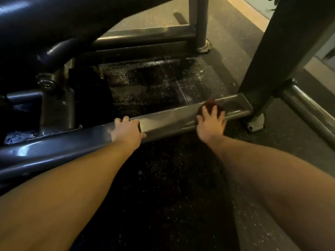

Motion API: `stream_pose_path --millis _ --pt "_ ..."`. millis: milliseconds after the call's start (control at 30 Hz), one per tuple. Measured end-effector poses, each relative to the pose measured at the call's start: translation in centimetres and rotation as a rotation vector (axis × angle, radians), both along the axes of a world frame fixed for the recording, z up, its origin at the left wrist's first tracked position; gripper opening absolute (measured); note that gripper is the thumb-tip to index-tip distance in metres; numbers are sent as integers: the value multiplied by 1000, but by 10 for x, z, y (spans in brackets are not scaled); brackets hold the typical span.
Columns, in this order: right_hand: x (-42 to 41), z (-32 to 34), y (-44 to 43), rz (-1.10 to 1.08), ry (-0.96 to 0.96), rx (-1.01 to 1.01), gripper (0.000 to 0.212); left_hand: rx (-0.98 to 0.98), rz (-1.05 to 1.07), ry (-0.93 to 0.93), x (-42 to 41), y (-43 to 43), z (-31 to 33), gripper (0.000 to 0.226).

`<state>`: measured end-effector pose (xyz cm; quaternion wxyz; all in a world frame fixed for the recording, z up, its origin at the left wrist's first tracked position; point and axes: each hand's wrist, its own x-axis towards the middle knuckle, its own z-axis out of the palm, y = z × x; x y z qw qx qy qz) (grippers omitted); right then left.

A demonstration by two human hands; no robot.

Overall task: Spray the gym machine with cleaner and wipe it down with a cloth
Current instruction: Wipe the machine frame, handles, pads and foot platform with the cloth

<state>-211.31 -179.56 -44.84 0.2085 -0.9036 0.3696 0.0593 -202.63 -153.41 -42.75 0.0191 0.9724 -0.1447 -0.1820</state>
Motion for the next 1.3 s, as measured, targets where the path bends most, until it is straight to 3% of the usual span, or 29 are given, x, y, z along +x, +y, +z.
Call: stream_pose_path --millis 167,267,367,533,633,767,933,1167,1300 --pt "14 1 -20 4 43 -118 56 56 3 10 3 -2 1 65" --pt "20 2 36 271 -19 -250 55 60 9 7 1 -2 1 64" --pt "34 0 90 573 -68 -173 55 64 21 -3 -2 -3 1 65" --pt "47 -3 64 752 -78 -156 52 75 26 -32 -3 -3 0 65" --pt "41 -10 1 472 -84 -272 51 27 17 -21 -4 1 1 62" --pt "10 -20 -64 68 24 -257 53 56 7 -24 -1 1 -1 60" --pt "-4 -9 17 -381 -218 193 62 86 -8 -31 -2 0 -1 64" --pt "-12 18 122 -253 -234 540 55 23 -69 -6 -7 13 0 68" --pt "-20 33 158 -228 -295 794 33 -44 -120 88 -22 47 9 60"
